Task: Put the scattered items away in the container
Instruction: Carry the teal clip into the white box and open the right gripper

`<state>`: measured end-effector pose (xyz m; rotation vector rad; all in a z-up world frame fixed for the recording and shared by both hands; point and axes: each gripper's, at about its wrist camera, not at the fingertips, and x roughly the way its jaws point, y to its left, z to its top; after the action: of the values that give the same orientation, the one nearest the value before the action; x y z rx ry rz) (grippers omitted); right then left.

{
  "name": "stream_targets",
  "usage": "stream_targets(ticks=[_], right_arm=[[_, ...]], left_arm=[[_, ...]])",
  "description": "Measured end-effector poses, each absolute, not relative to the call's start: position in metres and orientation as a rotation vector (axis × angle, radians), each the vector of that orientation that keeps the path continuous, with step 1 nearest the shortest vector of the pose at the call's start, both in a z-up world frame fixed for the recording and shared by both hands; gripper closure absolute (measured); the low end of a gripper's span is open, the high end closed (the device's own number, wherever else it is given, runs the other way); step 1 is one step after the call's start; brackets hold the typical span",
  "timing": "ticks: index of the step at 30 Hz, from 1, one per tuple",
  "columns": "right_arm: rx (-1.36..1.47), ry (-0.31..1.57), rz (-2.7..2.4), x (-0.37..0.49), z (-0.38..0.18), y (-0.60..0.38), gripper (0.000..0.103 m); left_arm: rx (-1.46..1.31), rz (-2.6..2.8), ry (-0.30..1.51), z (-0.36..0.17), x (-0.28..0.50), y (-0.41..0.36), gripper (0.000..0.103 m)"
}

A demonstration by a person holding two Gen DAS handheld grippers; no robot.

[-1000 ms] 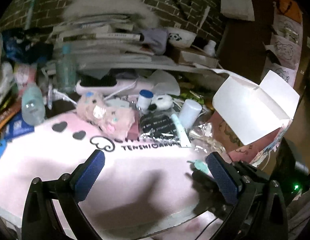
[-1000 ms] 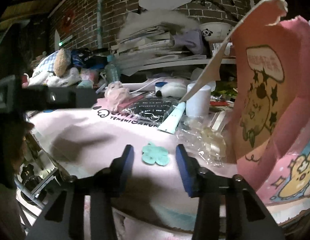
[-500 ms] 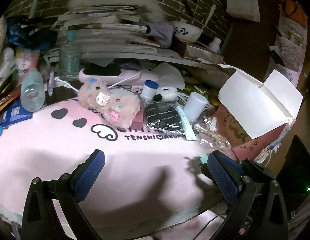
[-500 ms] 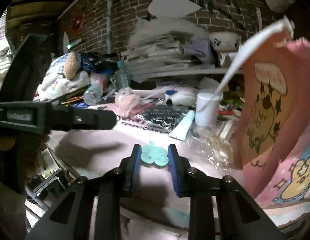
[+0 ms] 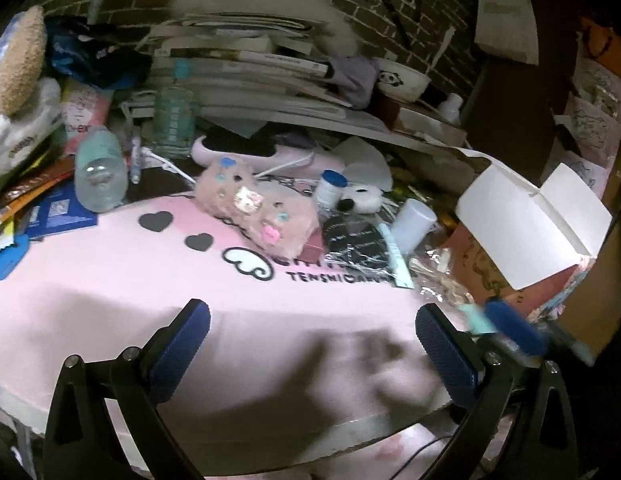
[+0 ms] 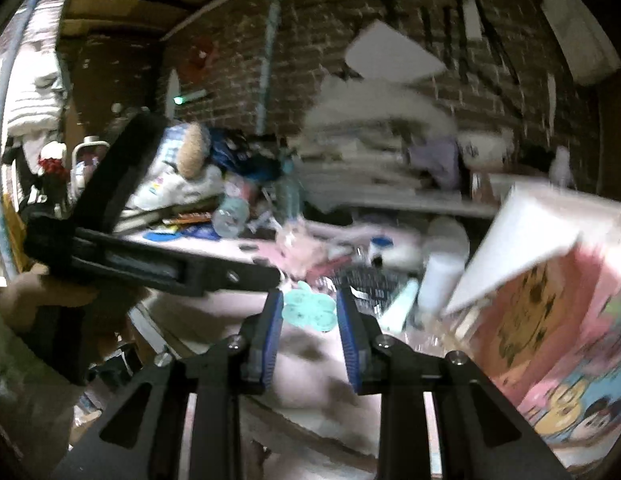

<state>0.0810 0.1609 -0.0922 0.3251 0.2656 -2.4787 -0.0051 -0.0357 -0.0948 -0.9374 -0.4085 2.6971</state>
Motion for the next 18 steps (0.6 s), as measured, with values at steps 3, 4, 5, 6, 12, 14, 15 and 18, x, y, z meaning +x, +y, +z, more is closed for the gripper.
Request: stream_targets(ticks=[3, 4, 5, 6, 12, 14, 15, 18], right_arm=[[0.25, 0.291, -2.481, 0.089, -0.075, 0.162, 0.079], [0.231, 0.296, -2.486, 0.089, -0.069, 0.164, 0.079], [0.219, 0.298, -2.489, 0.089, -0.062, 0.167, 0.079], [0.214, 0.296, -2.491, 0.086, -0.053, 0.172, 0.079], [0.099, 0.413, -2.57, 0.077, -0.008, 0.208, 0.079], [0.192, 0.404, -2.583, 0.061, 0.008, 0.228, 0.079], [0.243, 0.394, -2.587, 0.052, 0.013, 0.236, 0.079], [0.445, 0.373, -2.609, 0.021, 0.024, 0.265, 0.079]], left_arm=[[-0.942, 2.704, -0.42, -0.096, -0.006, -0.038, 0.0], [-0.947, 2.703, -0.425, -0.097, -0.007, -0.038, 0.0], [-0.953, 2.704, -0.425, -0.098, -0.008, -0.037, 0.0], [-0.961, 2.706, -0.42, -0.099, -0.009, -0.036, 0.0], [-0.983, 2.703, -0.391, -0.1, -0.017, -0.026, 0.0], [-0.988, 2.694, -0.386, -0.099, -0.02, -0.021, 0.0], [-0.992, 2.694, -0.38, -0.099, -0.021, -0.019, 0.0], [-1.006, 2.703, -0.352, -0.098, -0.023, -0.014, 0.0]])
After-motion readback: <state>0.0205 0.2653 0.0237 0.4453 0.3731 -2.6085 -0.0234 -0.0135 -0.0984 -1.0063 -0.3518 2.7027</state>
